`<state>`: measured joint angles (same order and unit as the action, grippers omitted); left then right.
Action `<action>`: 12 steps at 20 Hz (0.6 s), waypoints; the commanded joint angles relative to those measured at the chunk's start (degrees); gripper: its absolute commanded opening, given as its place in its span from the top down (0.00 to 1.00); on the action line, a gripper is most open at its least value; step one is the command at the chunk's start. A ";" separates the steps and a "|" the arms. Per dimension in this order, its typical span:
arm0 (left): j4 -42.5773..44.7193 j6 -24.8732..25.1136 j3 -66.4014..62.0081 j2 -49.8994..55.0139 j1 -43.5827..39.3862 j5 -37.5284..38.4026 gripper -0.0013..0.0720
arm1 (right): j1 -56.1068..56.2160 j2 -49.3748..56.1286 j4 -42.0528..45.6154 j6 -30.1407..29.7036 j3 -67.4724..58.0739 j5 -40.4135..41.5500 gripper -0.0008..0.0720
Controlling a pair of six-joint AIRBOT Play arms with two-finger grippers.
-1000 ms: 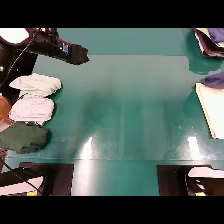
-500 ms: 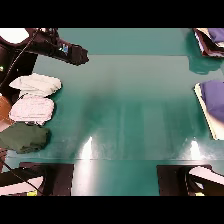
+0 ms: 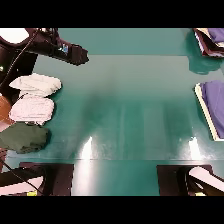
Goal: Fold the shirts.
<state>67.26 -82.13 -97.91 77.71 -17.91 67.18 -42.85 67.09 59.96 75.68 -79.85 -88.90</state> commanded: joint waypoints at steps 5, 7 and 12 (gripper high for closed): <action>-0.04 0.02 0.00 0.00 -0.02 -1.18 0.94 | 31.52 -0.39 -3.21 -0.07 0.20 4.09 0.40; -0.04 0.02 0.00 0.00 -0.02 -2.29 0.94 | 38.47 -0.39 -2.91 -0.11 0.20 6.29 0.40; -0.04 0.02 0.00 0.00 -0.02 -4.55 0.94 | 47.32 -0.39 -2.82 -1.81 0.20 6.86 0.97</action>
<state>67.22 -82.08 -97.89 77.71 -17.91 64.36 -0.64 66.74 57.17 74.61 -79.68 -82.91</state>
